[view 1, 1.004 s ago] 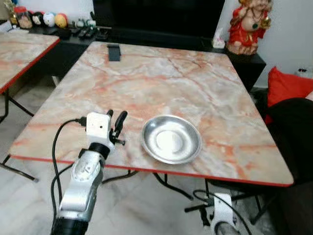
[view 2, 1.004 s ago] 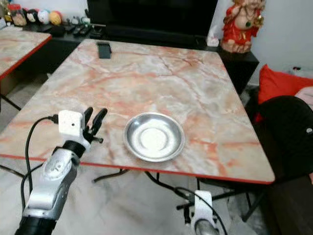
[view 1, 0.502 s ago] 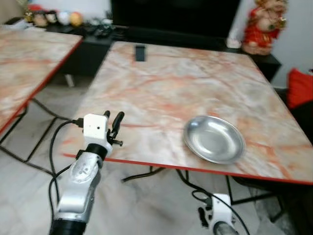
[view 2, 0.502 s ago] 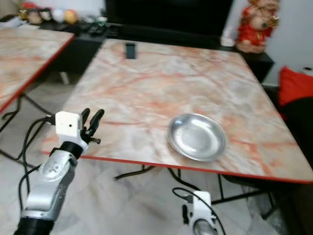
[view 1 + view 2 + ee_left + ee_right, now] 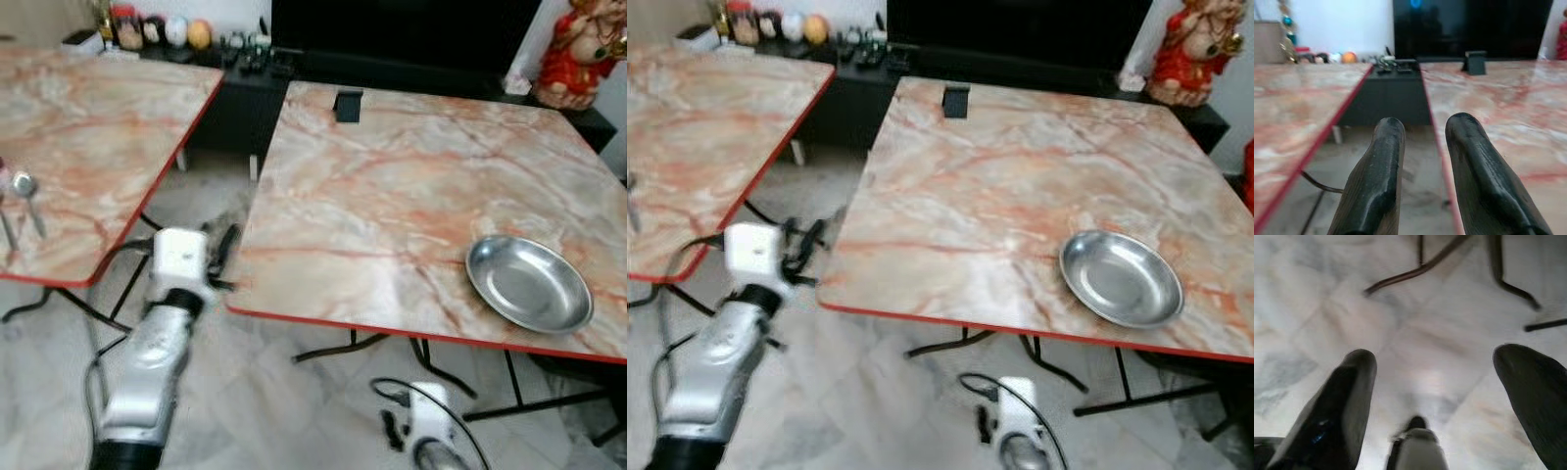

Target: Setting the table

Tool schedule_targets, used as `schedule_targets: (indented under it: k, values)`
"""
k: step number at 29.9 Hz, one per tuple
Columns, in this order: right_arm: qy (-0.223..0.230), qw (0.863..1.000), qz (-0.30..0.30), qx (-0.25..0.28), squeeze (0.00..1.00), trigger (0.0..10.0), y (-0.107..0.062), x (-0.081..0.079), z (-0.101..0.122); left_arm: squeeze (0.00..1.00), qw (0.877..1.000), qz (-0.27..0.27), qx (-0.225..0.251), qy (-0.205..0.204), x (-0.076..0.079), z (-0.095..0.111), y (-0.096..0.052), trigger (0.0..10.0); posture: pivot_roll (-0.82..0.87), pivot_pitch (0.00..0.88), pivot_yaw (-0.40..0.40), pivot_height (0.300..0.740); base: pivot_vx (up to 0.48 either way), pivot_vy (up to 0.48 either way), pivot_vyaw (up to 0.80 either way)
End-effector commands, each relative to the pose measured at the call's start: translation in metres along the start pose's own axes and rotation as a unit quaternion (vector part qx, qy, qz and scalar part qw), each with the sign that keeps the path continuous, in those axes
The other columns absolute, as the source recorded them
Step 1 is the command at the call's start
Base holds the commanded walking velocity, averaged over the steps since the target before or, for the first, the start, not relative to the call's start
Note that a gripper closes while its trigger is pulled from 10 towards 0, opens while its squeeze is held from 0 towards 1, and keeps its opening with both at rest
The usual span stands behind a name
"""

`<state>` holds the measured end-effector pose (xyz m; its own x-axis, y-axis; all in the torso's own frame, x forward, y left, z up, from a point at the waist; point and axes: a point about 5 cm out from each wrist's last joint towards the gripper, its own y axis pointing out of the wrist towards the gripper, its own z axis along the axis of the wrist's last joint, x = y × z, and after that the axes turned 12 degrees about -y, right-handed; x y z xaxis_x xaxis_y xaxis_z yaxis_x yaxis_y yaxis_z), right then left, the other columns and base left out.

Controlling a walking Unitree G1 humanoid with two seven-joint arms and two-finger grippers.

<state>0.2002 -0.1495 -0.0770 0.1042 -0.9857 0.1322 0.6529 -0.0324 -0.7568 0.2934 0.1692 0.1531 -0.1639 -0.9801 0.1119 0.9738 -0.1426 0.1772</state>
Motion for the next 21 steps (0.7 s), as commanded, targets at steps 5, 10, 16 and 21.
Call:
schedule_targets:
  k: [5, 10, 16, 21]
  values:
    - [0.005, 1.000, -0.014, -0.008, 0.00, 10.0, -0.0013, 0.0141, -0.0074, 0.00, 1.000, -0.015, 0.003, 0.000, 0.0085, 0.0000, 0.0017, 10.0, -0.01, 0.000, -0.080, 0.740, 0.000, 0.421, 0.00]
    - [0.005, 1.000, -0.013, -0.010, 0.00, 10.0, -0.0014, 0.0134, -0.0081, 0.00, 1.000, -0.014, 0.003, 0.001, 0.0071, -0.0004, 0.0016, 10.0, -0.01, 0.000, -0.078, 0.740, 0.000, 0.420, 0.00]
    - [-0.001, 1.000, -0.010, -0.014, 0.00, 10.0, -0.0023, 0.0124, -0.0115, 0.00, 1.000, -0.016, 0.003, -0.003, 0.0089, -0.0012, 0.0003, 10.0, 0.00, 0.000, -0.075, 0.740, 0.000, 0.420, 0.00]
    - [-0.004, 1.000, -0.008, -0.011, 0.00, 10.0, -0.0026, 0.0117, -0.0119, 0.00, 1.000, -0.019, 0.002, -0.003, 0.0082, -0.0006, 0.0010, 10.0, -0.01, 0.000, -0.065, 0.740, 0.000, 0.421, 0.00]
